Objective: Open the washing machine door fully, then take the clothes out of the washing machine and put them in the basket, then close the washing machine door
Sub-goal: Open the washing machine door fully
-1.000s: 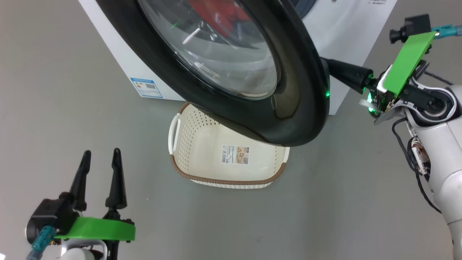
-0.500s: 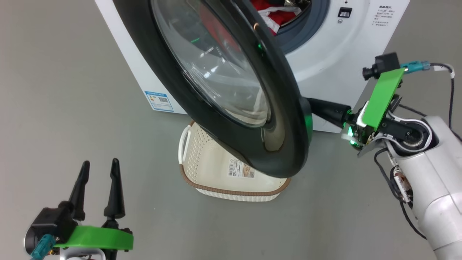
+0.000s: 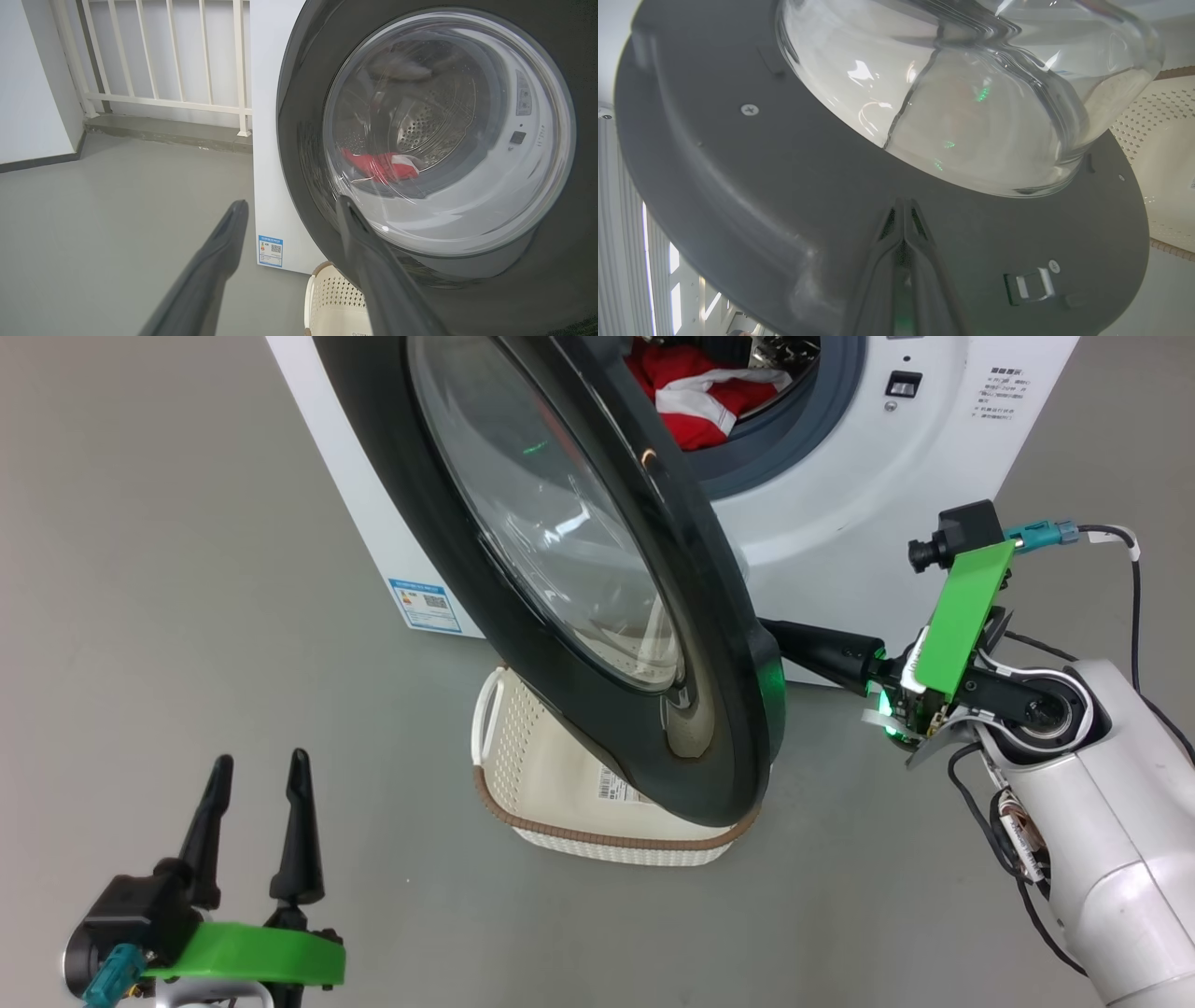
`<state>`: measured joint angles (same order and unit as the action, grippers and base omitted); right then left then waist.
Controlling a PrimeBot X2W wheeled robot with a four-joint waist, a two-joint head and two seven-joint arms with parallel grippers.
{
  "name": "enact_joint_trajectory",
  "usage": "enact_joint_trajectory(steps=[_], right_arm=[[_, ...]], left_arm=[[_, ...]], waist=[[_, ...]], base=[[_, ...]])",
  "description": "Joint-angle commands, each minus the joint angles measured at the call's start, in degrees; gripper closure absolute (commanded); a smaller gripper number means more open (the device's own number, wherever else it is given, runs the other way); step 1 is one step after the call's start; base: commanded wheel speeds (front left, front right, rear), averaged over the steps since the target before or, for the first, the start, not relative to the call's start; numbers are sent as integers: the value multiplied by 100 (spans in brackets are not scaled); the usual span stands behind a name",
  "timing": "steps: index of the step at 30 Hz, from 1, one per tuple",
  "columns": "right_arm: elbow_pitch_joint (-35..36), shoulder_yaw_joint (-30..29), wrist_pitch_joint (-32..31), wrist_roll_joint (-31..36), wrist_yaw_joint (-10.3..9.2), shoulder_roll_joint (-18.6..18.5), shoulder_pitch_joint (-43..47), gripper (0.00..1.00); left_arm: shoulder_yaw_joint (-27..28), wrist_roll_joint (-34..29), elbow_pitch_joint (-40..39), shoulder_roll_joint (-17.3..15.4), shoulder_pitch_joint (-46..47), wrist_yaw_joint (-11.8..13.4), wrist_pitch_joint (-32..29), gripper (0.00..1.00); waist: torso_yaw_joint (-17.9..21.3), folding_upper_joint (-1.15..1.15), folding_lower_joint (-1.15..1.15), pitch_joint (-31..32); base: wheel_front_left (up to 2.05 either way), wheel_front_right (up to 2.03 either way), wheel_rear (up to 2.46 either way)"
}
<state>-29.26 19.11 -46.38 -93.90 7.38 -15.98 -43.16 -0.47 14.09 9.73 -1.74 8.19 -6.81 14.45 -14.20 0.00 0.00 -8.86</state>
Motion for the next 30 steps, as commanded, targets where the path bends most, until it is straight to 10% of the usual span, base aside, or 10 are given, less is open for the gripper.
enact_joint_trajectory(steps=[1, 12, 15, 17, 30], right_arm=[[175, 57, -54, -9, 11, 108, 114, 100], [202, -38, 104, 124, 11, 136, 123, 100], [263, -107, 228, 182, 11, 121, 105, 51], [333, -155, 315, 221, 11, 107, 105, 0], [1430, -258, 1429, 954, 11, -141, 600, 0]], left_arm=[[183, -44, -103, -114, 8, -29, 55, 0], [220, -62, -116, -114, -12, -30, 55, 0], [233, -70, -120, -114, -17, -31, 55, 0], [238, -76, -121, -114, -23, -32, 55, 0], [235, -103, -131, -114, -72, -36, 55, 0]], waist=[[-4, 0, 0, 11], [69, 0, 0, 25], [114, 0, 0, 29], [148, 0, 0, 37], [384, 0, 0, 141]], base=[[0, 0, 0], [0, 0, 0], [0, 0, 0], [0, 0, 0], [0, 0, 0]])
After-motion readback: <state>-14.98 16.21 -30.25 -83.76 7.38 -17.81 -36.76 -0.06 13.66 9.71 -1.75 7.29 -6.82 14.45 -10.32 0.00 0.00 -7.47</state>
